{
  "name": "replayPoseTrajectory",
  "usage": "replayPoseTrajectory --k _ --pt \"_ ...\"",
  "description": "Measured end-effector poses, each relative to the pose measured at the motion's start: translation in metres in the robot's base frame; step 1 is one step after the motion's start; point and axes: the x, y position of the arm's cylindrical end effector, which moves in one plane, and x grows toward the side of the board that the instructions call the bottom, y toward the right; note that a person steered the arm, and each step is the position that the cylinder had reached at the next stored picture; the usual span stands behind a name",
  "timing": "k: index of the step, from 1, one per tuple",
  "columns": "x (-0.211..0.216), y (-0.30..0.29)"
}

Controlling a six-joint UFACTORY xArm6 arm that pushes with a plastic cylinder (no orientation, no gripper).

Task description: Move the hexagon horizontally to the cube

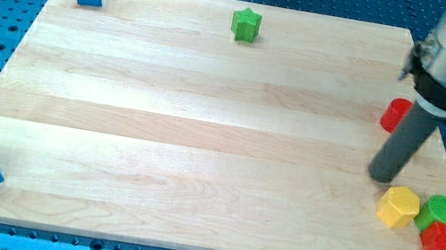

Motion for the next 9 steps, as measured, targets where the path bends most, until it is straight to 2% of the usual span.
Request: replayPoseTrajectory --k 2,3,4,5,6,7,9 --pt "0.012 0.0" --pt "0.036 0.0" --pt "0.039 0.0" --pt "0.024 -0.001" --pt "-0.028 -0.045" --pt "-0.099 -0.085" --pt "-0.244 -0.114"
